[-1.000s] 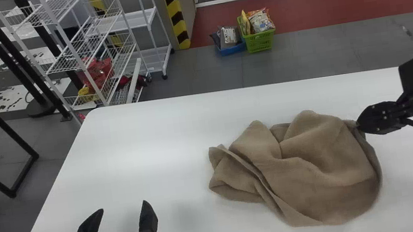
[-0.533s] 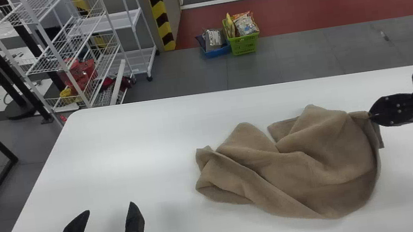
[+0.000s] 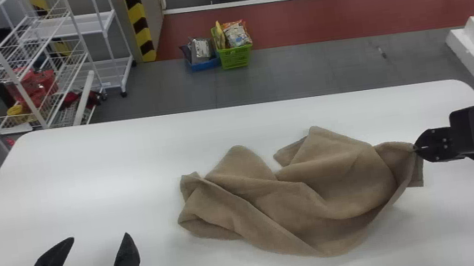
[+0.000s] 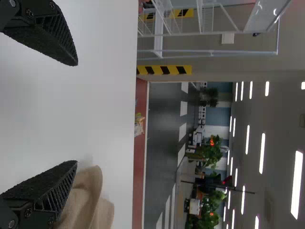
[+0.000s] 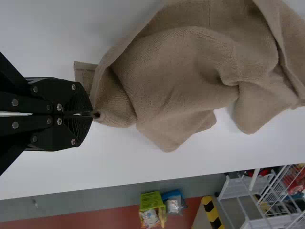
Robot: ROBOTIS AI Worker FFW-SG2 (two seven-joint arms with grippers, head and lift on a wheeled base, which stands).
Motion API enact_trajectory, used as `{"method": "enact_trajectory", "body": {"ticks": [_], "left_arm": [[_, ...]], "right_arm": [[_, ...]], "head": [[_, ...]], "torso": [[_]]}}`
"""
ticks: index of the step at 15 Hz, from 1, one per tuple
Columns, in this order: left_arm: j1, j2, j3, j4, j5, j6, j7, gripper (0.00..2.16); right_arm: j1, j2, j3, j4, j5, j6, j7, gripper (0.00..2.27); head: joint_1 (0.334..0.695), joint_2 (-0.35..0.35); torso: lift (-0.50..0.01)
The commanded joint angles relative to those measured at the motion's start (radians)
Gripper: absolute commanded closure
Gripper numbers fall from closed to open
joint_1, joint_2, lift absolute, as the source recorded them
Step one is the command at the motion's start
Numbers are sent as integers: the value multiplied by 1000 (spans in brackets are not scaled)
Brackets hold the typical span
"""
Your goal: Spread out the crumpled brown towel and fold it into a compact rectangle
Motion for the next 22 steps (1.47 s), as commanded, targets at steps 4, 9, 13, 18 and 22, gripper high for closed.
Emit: {"method": "enact_trajectory", "body": {"ticks": [4,9,13,18,22], "left_arm": [[-5,12,-11,-26,-19,82,-27,76],[-25,15,-17,-104,-48,290,-69,80],[-134,9,-131,-198,-163,683,-66,107],[-314,3,-204,-210,-257,815,-141,130],[-462,-4,-230,-195,-266,978,-196,154]], "right_arm": [[133,-18,-64,-45,105,7,5,1177],[268,-7,-84,-149,119,4,5,1173],[292,14,-78,-174,125,4,5,1173],[297,25,-68,-165,126,1,5,1170],[295,36,-64,-154,137,1,5,1166]], "head": [[695,-138],[695,-183],[695,-206],[695,-254],[695,-258]], "torso": [[-127],[-127],[-127],[-127],[-127]]}}
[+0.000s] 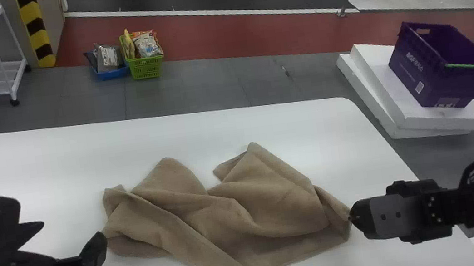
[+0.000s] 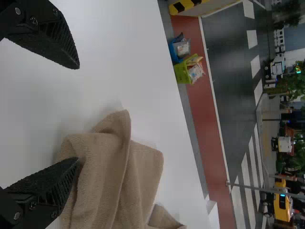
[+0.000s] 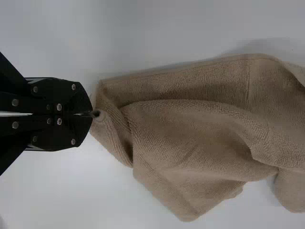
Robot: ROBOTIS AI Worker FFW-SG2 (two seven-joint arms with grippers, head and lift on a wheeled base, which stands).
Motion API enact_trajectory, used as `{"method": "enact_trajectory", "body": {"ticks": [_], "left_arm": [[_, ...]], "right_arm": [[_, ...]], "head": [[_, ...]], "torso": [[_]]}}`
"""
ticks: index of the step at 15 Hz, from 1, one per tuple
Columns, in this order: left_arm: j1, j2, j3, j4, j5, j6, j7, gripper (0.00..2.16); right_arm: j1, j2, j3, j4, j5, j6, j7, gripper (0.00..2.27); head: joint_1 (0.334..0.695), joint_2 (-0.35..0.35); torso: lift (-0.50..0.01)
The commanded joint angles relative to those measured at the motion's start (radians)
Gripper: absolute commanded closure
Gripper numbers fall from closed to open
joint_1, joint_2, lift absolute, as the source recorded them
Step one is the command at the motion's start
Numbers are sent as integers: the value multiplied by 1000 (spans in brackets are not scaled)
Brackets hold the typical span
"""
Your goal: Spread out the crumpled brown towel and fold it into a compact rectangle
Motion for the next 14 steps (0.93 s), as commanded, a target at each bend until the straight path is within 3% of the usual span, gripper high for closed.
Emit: {"method": "enact_trajectory", "body": {"ticks": [1,3,6,9,12,14], "left_arm": [[-89,-6,-33,34,1,92,-12,161],[-136,-15,-42,85,-2,86,-66,164],[-224,-13,-44,151,-51,49,-234,161],[-275,-15,-50,166,-116,-34,-313,161],[-338,-13,-101,252,-252,-159,-472,161],[-396,-13,-107,328,-338,-257,-629,161]], "right_arm": [[-1,10,6,2,11,0,5,1166],[-4,13,17,7,17,0,5,1166],[-9,14,23,10,15,3,5,1166],[-15,17,30,10,15,6,5,1166],[-23,22,40,10,15,6,5,1166],[-23,22,41,12,12,9,5,1166]], "head": [[695,-258],[695,-267],[695,-287],[695,-290],[695,-293],[695,-302]], "torso": [[-127],[-127],[-127],[-127],[-127],[-127]]}}
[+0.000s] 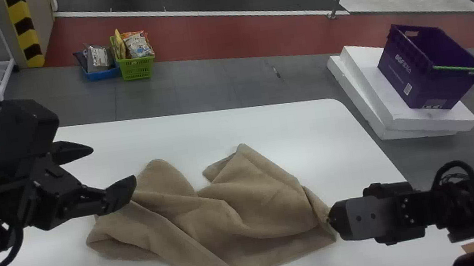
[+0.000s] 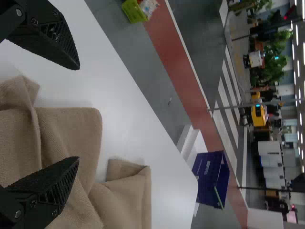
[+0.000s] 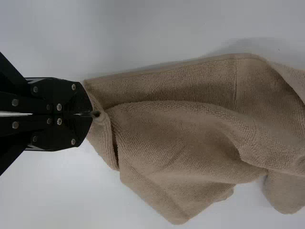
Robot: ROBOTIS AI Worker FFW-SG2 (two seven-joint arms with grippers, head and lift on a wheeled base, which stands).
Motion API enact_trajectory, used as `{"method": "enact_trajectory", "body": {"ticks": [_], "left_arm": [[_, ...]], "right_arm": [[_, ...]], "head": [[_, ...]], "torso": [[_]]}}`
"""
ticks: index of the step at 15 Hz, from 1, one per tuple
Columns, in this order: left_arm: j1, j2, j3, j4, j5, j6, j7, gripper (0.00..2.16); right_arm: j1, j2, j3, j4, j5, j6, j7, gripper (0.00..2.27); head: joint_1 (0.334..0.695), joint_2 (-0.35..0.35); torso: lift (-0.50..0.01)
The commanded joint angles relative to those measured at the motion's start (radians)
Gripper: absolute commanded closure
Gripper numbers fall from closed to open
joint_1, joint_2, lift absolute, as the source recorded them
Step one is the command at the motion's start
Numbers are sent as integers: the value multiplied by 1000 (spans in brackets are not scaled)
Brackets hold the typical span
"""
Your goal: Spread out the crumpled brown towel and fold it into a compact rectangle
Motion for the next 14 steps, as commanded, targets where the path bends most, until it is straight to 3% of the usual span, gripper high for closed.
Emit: {"method": "enact_trajectory", "body": {"ticks": [1,8,14], "left_arm": [[-48,0,-9,66,-110,-122,-98,161],[-128,28,-41,187,-341,-371,-354,178],[-185,39,-118,296,-489,-386,-410,215]], "right_arm": [[-1,0,2,1,-2,2,5,1166],[-8,-1,-6,3,-8,2,5,1166],[-13,0,-2,1,-11,2,5,1166]], "head": [[695,-308],[695,-322],[695,-301]], "torso": [[-127],[-127],[-127]]}}
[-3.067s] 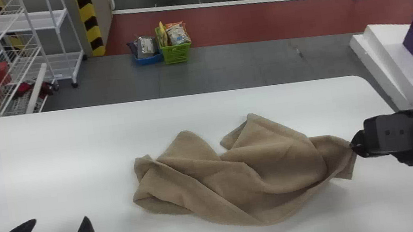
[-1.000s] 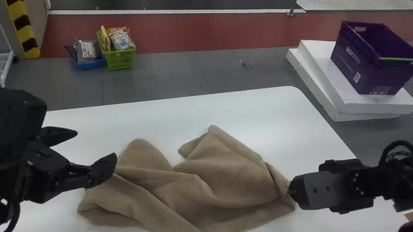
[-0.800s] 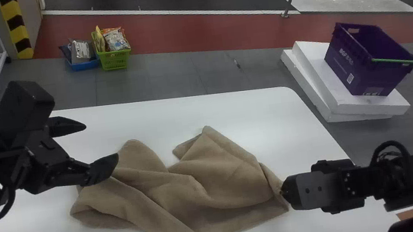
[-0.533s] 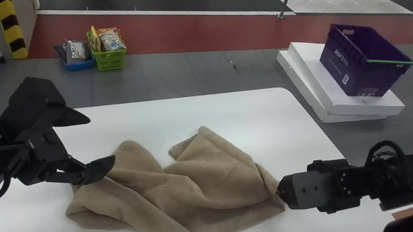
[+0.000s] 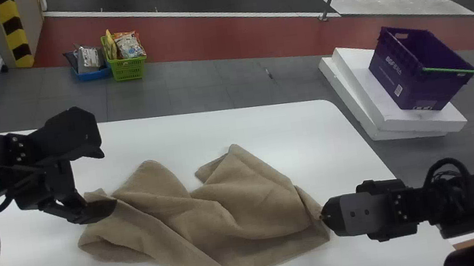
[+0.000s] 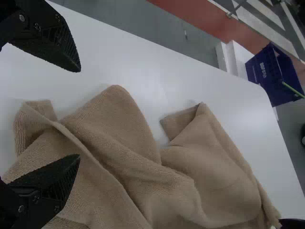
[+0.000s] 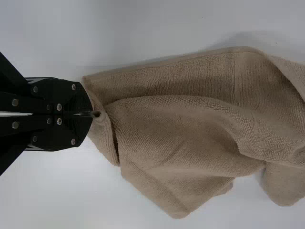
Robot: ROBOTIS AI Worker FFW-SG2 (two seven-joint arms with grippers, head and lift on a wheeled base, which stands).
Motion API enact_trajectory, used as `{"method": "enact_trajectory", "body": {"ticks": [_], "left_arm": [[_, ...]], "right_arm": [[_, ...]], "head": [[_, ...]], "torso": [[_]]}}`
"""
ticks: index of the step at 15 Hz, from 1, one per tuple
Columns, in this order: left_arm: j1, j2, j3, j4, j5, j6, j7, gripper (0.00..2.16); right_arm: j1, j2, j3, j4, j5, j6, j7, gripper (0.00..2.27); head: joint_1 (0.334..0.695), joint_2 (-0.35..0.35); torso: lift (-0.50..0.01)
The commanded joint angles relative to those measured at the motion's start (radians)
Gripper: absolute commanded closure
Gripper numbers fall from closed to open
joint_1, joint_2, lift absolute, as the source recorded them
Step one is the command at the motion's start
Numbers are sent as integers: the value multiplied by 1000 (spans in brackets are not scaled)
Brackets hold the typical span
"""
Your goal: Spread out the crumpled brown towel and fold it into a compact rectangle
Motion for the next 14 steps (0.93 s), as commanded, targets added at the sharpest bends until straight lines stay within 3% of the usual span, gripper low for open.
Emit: {"method": "enact_trajectory", "body": {"ticks": [1,3,14], "left_arm": [[-7,0,-32,23,-47,2,3,235],[-7,0,-54,28,-98,2,-1,360],[-39,0,-86,111,-176,2,46,417]], "right_arm": [[-2,0,5,0,0,0,5,1166],[-7,0,10,0,1,0,5,1166],[-25,0,19,0,0,0,5,1166]], "head": [[695,-297],[695,-295],[695,-267]], "torso": [[-127],[-127],[-127]]}}
